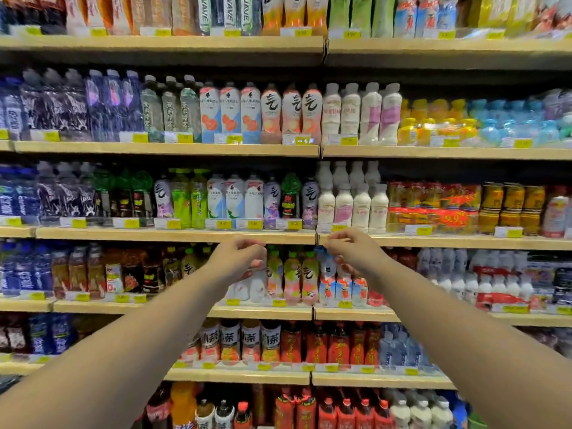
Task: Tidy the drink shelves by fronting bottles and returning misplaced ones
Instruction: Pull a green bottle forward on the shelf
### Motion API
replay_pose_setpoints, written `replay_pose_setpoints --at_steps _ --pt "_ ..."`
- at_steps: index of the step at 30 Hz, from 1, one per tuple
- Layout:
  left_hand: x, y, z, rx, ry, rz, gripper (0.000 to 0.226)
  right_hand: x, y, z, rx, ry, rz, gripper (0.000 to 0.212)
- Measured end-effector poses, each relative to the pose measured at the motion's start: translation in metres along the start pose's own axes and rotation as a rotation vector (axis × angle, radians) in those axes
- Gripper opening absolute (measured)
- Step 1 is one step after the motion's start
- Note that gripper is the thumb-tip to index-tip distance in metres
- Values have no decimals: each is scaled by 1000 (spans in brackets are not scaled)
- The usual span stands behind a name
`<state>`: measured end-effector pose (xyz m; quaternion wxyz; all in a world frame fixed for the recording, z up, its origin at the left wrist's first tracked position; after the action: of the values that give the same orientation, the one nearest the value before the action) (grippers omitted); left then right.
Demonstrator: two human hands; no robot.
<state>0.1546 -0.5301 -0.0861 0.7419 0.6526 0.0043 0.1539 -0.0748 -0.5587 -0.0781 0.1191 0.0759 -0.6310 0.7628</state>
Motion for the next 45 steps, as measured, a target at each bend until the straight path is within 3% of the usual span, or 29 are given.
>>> replay_pose_setpoints --at_steps 8,14,18,25,31,39,42,45 --pt "-22 -18 147 -61 -63 219 17 -22 21 146 -1 0 -17 28" --pt "-36 -53 232 -97 -181 567 50 -61 44 232 7 26 -91 36" --pt "-45 -62 294 -323 -227 935 65 -82 52 283 65 111 -162 38" --pt "-62 -77 375 -644 -312 1243 72 -101 53 346 170 371 -243 52" --pt "-60 -69 398 -786 -299 1238 36 -112 24 374 307 567 -457 73" --pt "-57 -66 408 -882 -322 1206 39 -129 -10 417 142 594 -805 70" --pt "-56 -66 406 -911 -311 1215 38 -127 -9 411 146 639 -795 66" --pt "-54 -68 405 -904 -313 1212 39 -123 -10 397 201 689 -769 78"
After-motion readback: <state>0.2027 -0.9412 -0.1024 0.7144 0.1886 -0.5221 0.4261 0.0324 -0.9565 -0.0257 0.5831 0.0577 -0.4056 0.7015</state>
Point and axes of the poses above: each hand's wrist, its own z-axis towards the middle knuckle, its own x-axis out of the back of the hand, y = z × x, the point moved 6 cm from there along z, towards the middle knuckle, and after that the axes turned 5 degrees about y, right-handed, at the moved point
